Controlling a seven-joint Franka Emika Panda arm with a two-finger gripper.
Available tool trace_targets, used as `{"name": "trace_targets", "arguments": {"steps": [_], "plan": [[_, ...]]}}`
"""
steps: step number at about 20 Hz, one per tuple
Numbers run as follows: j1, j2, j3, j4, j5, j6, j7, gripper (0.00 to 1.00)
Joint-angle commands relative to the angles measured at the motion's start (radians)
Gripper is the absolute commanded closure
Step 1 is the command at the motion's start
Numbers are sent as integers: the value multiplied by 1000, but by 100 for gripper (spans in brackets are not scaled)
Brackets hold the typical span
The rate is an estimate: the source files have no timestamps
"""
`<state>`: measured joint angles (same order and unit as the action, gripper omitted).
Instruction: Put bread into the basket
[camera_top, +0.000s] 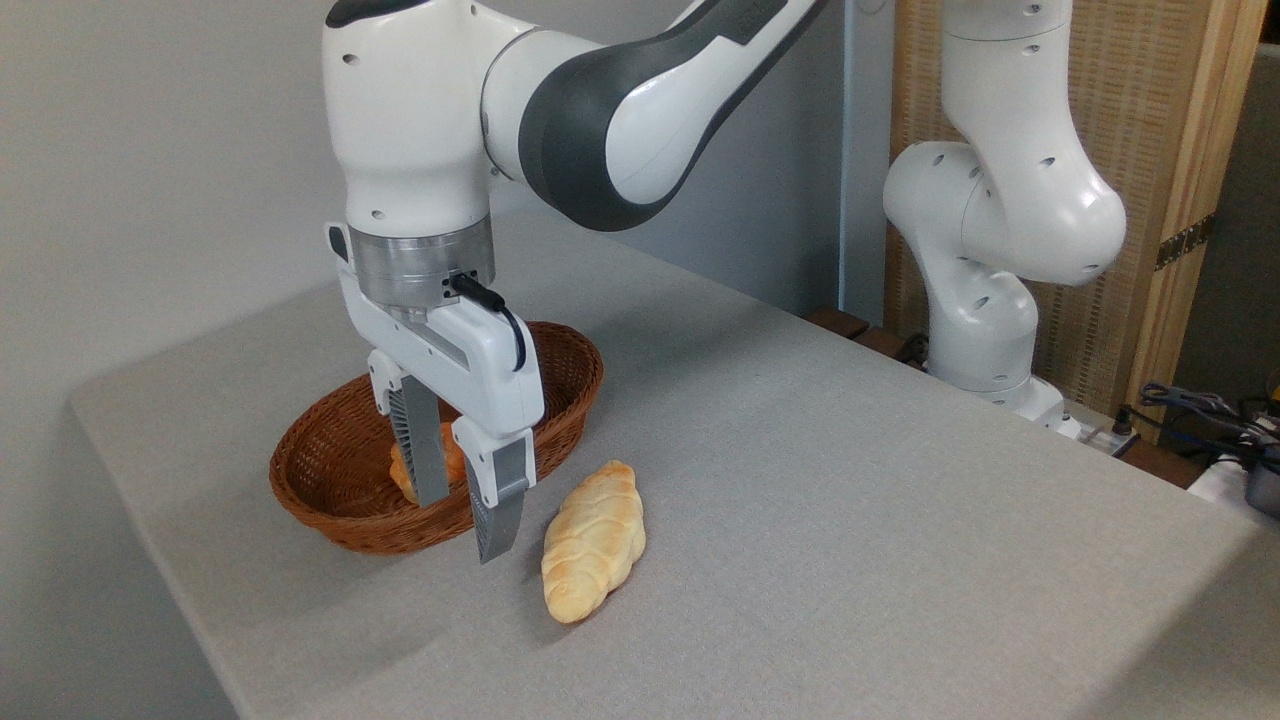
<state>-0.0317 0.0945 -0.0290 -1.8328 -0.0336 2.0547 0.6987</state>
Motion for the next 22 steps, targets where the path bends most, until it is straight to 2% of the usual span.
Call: {"name": "trace_targets", "arguments": {"steps": [1, 9, 13, 17, 22], "plan": [[-10, -10, 26, 6, 14, -24, -1, 0], [-10, -12, 26, -6, 14, -57, -5, 0], [-8, -56, 49, -104, 15, -67, -1, 0], [-8, -62, 70, -175, 17, -67, -1, 0], [-10, -61, 70, -198, 18, -65, -2, 0]]}}
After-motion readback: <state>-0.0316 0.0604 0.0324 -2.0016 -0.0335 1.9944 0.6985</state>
